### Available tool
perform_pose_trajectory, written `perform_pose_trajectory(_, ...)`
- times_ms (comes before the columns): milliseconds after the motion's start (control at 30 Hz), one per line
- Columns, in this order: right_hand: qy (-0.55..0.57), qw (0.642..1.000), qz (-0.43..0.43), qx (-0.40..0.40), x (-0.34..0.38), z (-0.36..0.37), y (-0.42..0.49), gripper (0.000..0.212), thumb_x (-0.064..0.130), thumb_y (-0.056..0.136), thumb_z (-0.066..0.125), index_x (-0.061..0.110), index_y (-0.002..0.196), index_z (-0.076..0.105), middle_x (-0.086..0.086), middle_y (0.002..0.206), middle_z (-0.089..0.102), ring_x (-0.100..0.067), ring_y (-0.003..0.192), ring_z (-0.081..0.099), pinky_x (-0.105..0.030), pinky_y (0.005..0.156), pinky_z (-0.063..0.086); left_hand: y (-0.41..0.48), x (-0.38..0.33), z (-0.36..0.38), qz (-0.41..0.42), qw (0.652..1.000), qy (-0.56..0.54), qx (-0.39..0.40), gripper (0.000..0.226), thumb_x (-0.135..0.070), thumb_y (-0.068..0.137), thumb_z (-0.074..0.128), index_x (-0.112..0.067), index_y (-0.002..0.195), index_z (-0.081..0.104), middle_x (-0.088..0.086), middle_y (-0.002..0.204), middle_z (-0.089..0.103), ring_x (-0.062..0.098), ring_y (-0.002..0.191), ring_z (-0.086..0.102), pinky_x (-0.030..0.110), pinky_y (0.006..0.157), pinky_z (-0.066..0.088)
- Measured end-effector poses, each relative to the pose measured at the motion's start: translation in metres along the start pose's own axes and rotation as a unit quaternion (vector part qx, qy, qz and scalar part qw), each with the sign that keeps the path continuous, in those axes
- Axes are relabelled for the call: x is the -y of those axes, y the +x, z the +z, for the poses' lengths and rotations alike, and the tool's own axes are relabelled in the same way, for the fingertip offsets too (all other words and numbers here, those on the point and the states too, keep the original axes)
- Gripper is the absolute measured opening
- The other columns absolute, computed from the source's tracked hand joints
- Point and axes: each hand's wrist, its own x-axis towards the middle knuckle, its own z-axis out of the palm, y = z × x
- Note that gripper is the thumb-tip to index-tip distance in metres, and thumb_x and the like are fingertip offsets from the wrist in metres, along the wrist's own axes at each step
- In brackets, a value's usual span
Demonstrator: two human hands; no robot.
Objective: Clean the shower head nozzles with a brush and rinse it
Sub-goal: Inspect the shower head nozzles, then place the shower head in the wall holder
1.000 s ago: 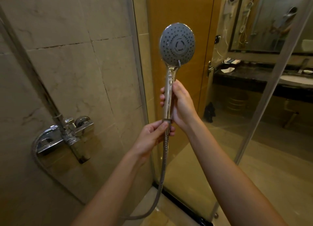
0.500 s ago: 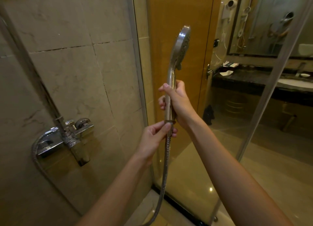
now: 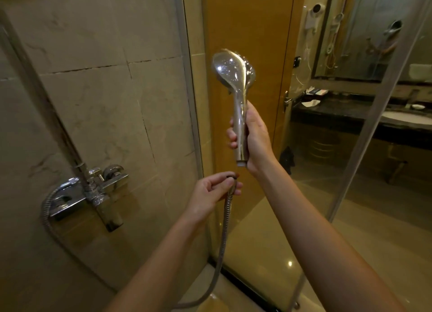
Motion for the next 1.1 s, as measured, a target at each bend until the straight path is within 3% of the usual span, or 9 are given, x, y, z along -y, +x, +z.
perform_pose_trajectory(100,-0.077,0.997,-0.025,0.001,-0.005,-0.003,0.0,0.03,0.035,0.098,0.043,0.017,0.123,0.043,0.004,0.076,0.05,-0.007,0.052,0.048,-0.016,0.044,0.043,0.004,-0.003,-0.01,0.016,0.999,0.017,-0.042,0.02,-0.014,0.088,0.056,-0.017,0.106,0.066,0.002,0.091,0.074,0.011,0.084,0.07,0.02,0.077,0.054)
perform_pose_trajectory(267,-0.164,0.987,0.006,-0.001,-0.021,-0.011,-0.015,0.017,0.018,0.088,0.065,0.017,0.094,0.049,0.006,0.069,0.053,-0.009,0.055,0.05,-0.021,0.048,0.045,0.012,-0.029,-0.027,0.071,0.989,0.033,-0.122,0.016,-0.014,0.084,0.062,-0.019,0.098,0.067,-0.001,0.092,0.073,0.001,0.087,0.067,0.013,0.075,0.05)
perform_pose_trajectory(367,-0.201,0.979,0.017,0.021,-0.035,0.0,-0.018,0.016,0.017,0.085,0.068,0.019,0.091,0.053,0.005,0.075,0.057,-0.009,0.064,0.055,-0.023,0.057,0.048,0.018,-0.053,-0.035,0.094,0.981,0.046,-0.162,0.019,-0.011,0.083,0.064,-0.014,0.102,0.066,0.001,0.095,0.071,-0.003,0.082,0.067,0.007,0.067,0.049)
perform_pose_trajectory(533,-0.195,0.979,0.038,0.054,-0.051,0.04,-0.009,0.022,0.018,0.083,0.071,0.024,0.1,0.058,0.005,0.091,0.064,-0.009,0.084,0.064,-0.026,0.074,0.053,0.03,-0.088,-0.056,0.114,0.968,0.093,-0.203,0.017,-0.01,0.083,0.064,-0.02,0.097,0.065,0.001,0.096,0.071,0.008,0.086,0.07,0.016,0.069,0.055)
perform_pose_trajectory(800,-0.174,0.983,0.001,0.056,-0.024,0.13,0.045,0.025,0.032,0.081,0.072,0.022,0.099,0.059,0.002,0.093,0.067,-0.007,0.082,0.067,-0.017,0.062,0.051,0.032,-0.175,-0.111,0.192,0.912,0.289,-0.219,0.024,-0.017,0.084,0.064,-0.021,0.107,0.065,-0.001,0.102,0.071,0.007,0.094,0.067,0.026,0.085,0.056)
perform_pose_trajectory(900,-0.161,0.984,-0.019,0.078,-0.01,0.166,0.069,0.022,0.027,0.083,0.07,0.021,0.102,0.06,0.0,0.095,0.068,-0.007,0.082,0.068,-0.012,0.057,0.051,0.032,-0.21,-0.14,0.242,0.832,0.415,-0.276,0.031,-0.026,0.088,0.059,-0.02,0.119,0.06,-0.005,0.117,0.064,0.003,0.106,0.058,0.023,0.091,0.049)
perform_pose_trajectory(1000,-0.143,0.986,-0.022,0.081,0.01,0.199,0.098,0.018,0.021,0.085,0.069,0.021,0.101,0.06,0.0,0.094,0.068,-0.01,0.082,0.067,-0.014,0.055,0.051,0.022,-0.244,-0.187,0.303,0.726,0.503,-0.357,0.039,-0.035,0.09,0.054,-0.022,0.127,0.053,-0.004,0.13,0.056,0.007,0.119,0.05,0.032,0.101,0.042)
perform_pose_trajectory(1100,-0.13,0.988,-0.025,0.084,0.027,0.228,0.13,0.017,0.018,0.086,0.067,0.018,0.102,0.06,-0.003,0.094,0.067,-0.013,0.082,0.066,-0.022,0.063,0.053,0.01,-0.272,-0.246,0.305,0.618,0.599,-0.408,0.048,-0.042,0.088,0.042,-0.023,0.132,0.048,-0.001,0.142,0.047,0.015,0.132,0.041,0.044,0.111,0.028)
